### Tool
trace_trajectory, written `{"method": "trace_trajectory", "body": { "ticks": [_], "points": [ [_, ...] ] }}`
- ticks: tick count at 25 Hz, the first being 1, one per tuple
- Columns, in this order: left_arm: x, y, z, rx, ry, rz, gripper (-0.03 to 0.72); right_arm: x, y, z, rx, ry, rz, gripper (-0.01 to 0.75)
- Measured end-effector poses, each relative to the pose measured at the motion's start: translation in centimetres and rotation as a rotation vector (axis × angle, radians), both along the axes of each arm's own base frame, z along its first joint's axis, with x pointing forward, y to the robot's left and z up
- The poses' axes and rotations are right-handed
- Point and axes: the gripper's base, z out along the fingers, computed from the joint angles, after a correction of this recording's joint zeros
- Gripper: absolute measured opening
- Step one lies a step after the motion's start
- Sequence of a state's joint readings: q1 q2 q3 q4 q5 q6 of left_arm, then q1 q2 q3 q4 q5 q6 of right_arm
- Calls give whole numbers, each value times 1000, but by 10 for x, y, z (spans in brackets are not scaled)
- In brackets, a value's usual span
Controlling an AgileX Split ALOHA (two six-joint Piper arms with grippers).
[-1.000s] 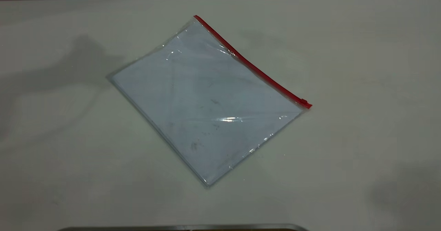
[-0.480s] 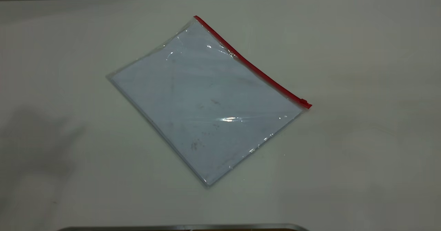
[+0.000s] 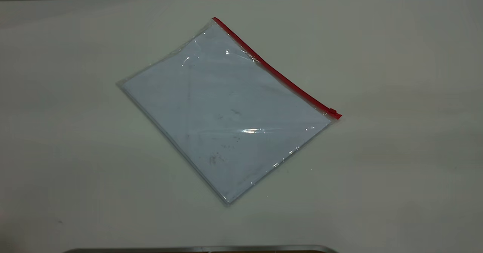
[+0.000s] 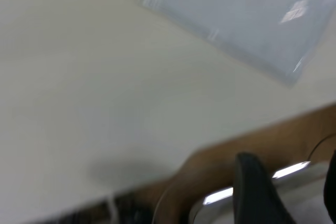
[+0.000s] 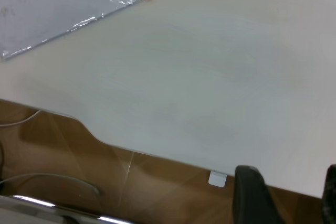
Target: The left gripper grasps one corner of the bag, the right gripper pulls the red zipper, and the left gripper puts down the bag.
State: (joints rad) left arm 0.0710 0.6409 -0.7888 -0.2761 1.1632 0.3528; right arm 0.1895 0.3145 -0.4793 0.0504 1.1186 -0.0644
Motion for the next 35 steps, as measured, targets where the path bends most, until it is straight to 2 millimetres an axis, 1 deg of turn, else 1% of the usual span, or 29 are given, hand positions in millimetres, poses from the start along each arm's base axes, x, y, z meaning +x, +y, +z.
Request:
{"method": "trace_trajectory", "body": {
  "ticks": [3, 6, 7, 10, 15, 18, 20, 23, 25, 30, 35],
  "points": [
    [-24, 4, -38, 32, 46, 75, 388, 0, 0, 0, 0, 1, -1, 359],
    [-42, 8, -65, 44, 48, 160, 388, 0, 0, 0, 0, 1, -1, 359],
    [-47, 9, -69, 49, 30, 181, 388, 0, 0, 0, 0, 1, -1, 359],
    [-58, 10, -69, 53, -63, 227, 388, 0, 0, 0, 0, 1, -1, 359],
    [-76, 9, -67, 47, -193, 235, 388, -2, 0, 0, 3, -15, -1, 359],
    [-83, 9, -67, 44, -245, 236, 388, -11, -3, 2, 21, -80, -36, 359],
    [-87, 9, -67, 42, -271, 237, 388, -21, -5, 3, 32, -147, -77, 359],
    [-89, 8, -68, 40, -287, 238, 388, -37, -7, 4, 41, -263, -136, 359],
    [-89, 8, -68, 40, -289, 239, 388, -45, -7, 4, 43, -314, -162, 359],
    [-96, 8, -68, 38, -336, 239, 388, -46, -7, 3, 40, -315, -181, 359],
    [-97, 8, -69, 35, -335, 238, 388, -46, -7, 3, 40, -315, -181, 359]
  ]
}}
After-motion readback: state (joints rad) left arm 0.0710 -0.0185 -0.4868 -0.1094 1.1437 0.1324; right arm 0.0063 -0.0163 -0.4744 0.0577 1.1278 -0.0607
